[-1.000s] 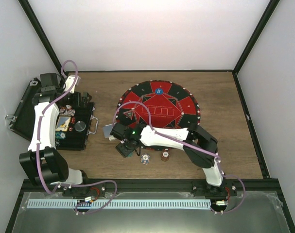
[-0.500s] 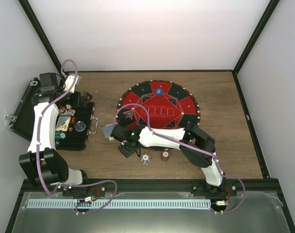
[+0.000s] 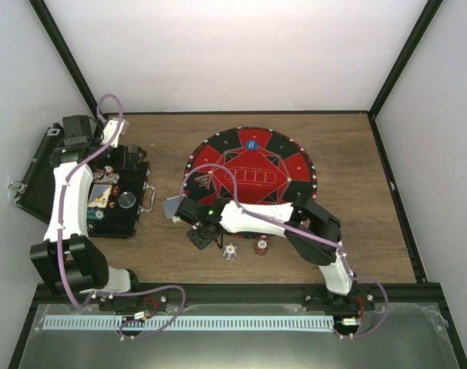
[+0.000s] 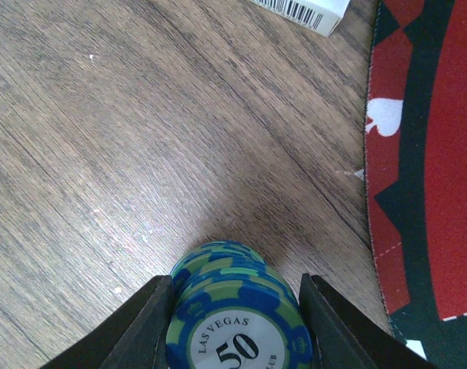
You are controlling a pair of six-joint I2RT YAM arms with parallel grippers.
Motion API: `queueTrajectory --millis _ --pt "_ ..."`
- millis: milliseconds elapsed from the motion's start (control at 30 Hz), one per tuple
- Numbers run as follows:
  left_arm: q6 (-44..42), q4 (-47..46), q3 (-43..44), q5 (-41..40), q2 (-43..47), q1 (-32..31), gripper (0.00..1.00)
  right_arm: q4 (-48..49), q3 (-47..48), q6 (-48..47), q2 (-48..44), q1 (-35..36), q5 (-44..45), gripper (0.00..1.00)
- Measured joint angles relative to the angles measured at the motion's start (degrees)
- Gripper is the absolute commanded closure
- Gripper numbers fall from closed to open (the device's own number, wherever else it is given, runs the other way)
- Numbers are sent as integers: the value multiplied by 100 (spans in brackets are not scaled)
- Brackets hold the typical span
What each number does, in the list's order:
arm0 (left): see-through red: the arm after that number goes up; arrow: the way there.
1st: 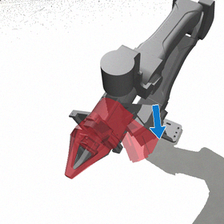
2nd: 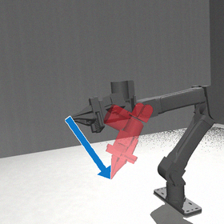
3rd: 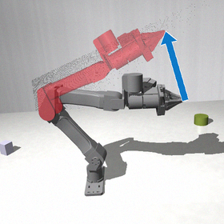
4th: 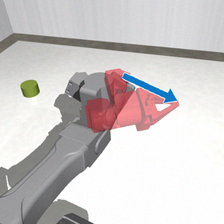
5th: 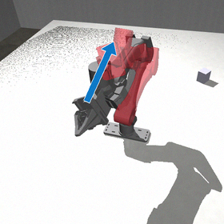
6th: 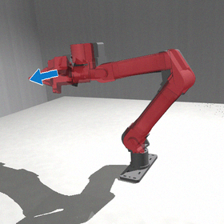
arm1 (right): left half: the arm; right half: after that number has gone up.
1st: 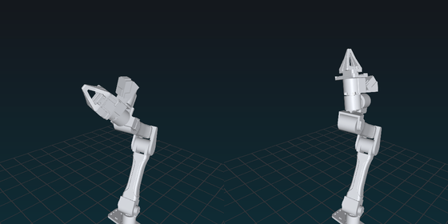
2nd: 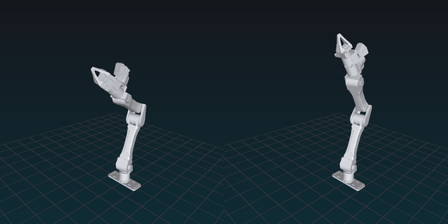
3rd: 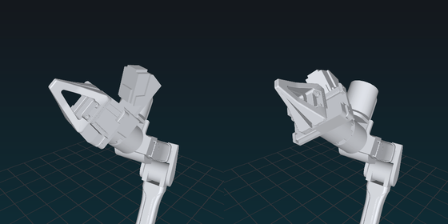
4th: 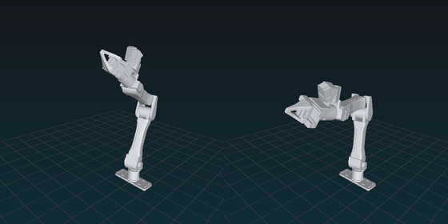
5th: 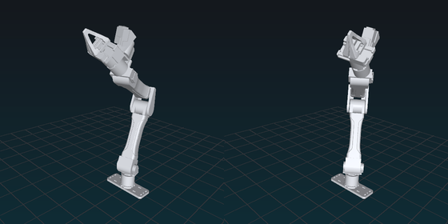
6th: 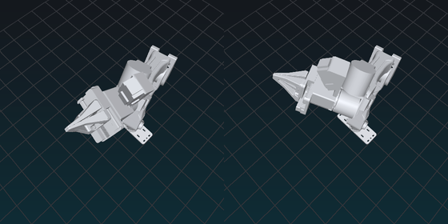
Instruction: Distribute texas hold em gaming equipment
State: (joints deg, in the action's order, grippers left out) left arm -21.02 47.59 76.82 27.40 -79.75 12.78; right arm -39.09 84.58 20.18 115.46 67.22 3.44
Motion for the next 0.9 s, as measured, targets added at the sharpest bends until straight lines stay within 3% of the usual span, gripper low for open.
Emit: queueTrajectory --millis 133,400,900 --pt "-2 13 0 13 0 0 0 -4 0 0 -2 0 0 49" --pt "-24 39 0 37 0 0 0 -4 0 4 -2 0 4 51" --pt "-48 120 0 179 0 0 0 -68 2 24 -15 20 76 73"
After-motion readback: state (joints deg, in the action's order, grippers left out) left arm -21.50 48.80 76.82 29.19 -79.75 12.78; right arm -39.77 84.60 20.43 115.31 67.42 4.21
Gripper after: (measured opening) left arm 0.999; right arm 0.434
